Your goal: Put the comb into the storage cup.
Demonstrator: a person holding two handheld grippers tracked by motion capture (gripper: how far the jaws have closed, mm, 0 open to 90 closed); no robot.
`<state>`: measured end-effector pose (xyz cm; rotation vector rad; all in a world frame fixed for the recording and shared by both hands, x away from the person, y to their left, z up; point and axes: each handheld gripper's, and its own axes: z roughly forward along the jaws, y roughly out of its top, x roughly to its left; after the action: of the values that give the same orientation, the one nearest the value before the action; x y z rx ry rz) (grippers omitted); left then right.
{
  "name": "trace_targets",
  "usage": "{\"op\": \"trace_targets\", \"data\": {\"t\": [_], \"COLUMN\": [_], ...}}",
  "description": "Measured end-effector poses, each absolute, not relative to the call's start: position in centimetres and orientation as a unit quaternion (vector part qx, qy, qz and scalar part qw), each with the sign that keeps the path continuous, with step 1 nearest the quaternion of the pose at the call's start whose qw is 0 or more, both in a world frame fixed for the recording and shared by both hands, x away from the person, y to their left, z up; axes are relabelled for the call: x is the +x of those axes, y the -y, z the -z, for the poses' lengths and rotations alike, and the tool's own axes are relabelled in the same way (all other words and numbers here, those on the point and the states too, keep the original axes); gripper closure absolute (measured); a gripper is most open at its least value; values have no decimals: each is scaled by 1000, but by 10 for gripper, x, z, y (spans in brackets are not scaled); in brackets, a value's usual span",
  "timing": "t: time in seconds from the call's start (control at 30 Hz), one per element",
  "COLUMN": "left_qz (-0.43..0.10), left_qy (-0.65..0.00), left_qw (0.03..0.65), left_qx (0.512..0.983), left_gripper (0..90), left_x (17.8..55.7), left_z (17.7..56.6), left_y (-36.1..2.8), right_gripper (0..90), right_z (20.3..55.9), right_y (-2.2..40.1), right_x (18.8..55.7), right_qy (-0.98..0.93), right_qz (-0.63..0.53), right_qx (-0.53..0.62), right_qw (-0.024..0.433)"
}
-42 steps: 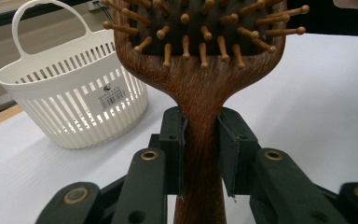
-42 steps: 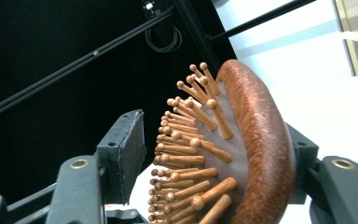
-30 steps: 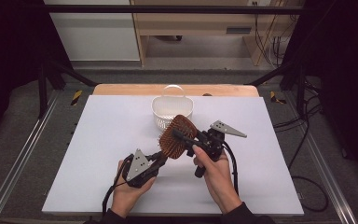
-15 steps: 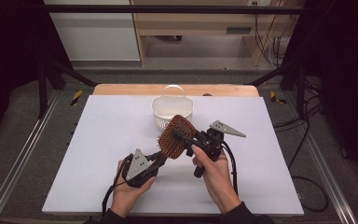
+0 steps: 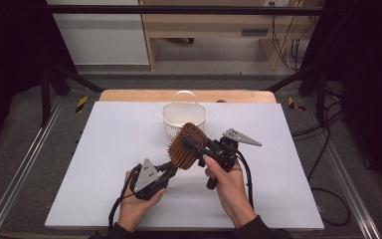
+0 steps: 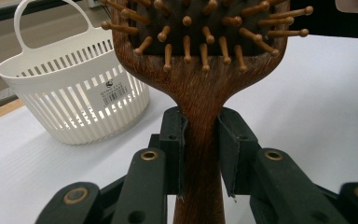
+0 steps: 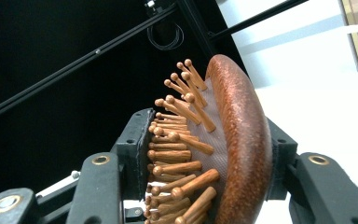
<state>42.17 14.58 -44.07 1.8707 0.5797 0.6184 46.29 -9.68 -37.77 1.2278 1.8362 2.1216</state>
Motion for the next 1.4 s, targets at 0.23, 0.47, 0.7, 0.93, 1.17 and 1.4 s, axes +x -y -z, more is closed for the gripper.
{"op": "trace_targets", "data": {"t": [0.23, 0.47, 0.7, 0.93, 1.17, 1.4], "left_qz": [-255, -253, -248, -241, -237, -235], "left_qy": [-243, -246, -249, -255, -258, -260], "left_qw": [517, 518, 520, 517, 519, 521], "left_qx": [780, 779, 779, 781, 780, 778], "left_gripper": [723, 723, 723, 722, 721, 719], "left_x": [422, 423, 424, 426, 427, 428], "left_z": [441, 442, 443, 446, 447, 448], "left_y": [-146, -146, -147, -149, -150, -151], "right_gripper": [483, 491, 498, 502, 502, 501], "right_z": [378, 377, 376, 376, 375, 374], "right_y": [96, 94, 92, 88, 84, 82], "right_x": [463, 463, 463, 463, 464, 465], "right_qy": [-599, -602, -606, -613, -617, -618], "right_qz": [-690, -686, -681, -672, -667, -665], "right_qx": [404, 406, 407, 412, 414, 415], "right_qw": [40, 44, 51, 54, 57, 56]}}
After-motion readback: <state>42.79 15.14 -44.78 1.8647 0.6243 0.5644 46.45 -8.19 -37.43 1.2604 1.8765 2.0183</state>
